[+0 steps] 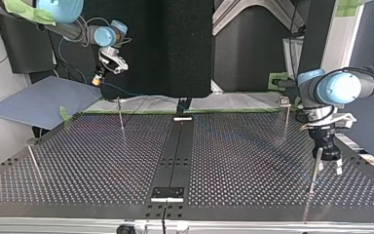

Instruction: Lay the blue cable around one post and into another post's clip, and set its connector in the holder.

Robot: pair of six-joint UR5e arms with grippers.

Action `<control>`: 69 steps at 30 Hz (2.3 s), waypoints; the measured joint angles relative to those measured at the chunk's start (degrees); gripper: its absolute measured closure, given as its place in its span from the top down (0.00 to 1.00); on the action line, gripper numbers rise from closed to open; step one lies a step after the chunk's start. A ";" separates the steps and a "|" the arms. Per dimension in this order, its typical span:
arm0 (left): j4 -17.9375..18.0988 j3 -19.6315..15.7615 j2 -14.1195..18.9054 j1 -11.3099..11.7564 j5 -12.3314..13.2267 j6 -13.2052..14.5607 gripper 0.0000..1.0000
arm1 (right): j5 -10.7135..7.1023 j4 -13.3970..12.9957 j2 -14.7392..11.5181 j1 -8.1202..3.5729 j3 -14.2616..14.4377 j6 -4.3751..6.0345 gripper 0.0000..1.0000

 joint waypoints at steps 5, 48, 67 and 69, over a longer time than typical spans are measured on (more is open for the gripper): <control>0.00 -0.01 0.00 -0.09 0.00 0.32 1.00 | -2.25 -0.25 0.14 -2.25 -0.54 0.80 0.00; -0.26 0.01 0.00 -1.28 -0.35 0.82 1.00 | -23.53 6.56 1.03 -13.30 -4.00 -9.17 0.00; -1.15 0.00 0.00 -1.47 -1.84 1.14 1.00 | -32.42 7.40 1.03 -12.14 -5.09 -10.44 0.00; -1.66 -0.01 0.00 -1.49 -2.02 1.16 1.00 | -33.49 7.50 1.03 -12.02 -5.12 -10.44 0.00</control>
